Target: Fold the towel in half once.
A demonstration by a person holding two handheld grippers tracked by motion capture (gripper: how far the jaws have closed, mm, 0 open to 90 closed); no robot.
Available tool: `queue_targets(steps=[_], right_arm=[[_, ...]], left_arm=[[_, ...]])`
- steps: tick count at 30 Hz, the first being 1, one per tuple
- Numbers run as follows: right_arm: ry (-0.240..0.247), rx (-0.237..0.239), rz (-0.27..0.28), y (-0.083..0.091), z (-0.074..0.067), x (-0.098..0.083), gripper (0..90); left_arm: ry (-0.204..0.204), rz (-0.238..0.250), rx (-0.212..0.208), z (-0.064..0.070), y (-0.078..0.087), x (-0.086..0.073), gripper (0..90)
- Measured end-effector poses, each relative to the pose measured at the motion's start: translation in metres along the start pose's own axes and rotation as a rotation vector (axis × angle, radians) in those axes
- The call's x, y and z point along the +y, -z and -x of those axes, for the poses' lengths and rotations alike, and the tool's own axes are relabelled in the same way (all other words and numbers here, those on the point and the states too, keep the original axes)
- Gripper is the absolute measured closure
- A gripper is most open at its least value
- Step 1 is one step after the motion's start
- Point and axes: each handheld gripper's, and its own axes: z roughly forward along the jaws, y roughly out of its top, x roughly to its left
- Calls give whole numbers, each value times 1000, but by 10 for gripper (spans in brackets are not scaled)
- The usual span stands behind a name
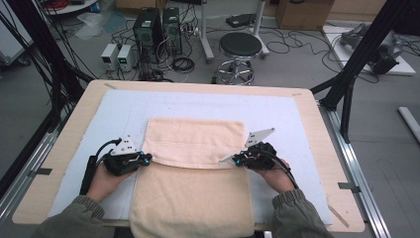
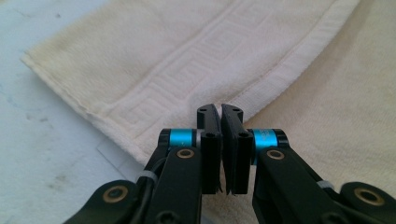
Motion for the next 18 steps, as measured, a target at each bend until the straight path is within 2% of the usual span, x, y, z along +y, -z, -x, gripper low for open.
queue_targets(steps=[2, 5, 9, 14, 16, 18], right_arm=[[6, -5, 19, 7, 0, 4, 835], [12, -9, 44, 16, -1, 10, 836], [29, 1, 44, 25, -11, 13, 836], [63, 13, 44, 43, -32, 11, 836], [87, 25, 47, 53, -46, 8, 836], [116, 38, 52, 62, -64, 4, 835]], left_arm=[[2, 27, 9, -1, 5, 4, 858], [5, 42, 10, 0, 13, 8, 858], [-14, 42, 1, 11, 23, 12, 858], [-33, 48, -31, 36, 45, 9, 859], [-46, 59, -52, 51, 58, 6, 860], [-75, 59, -69, 65, 72, 3, 860]])
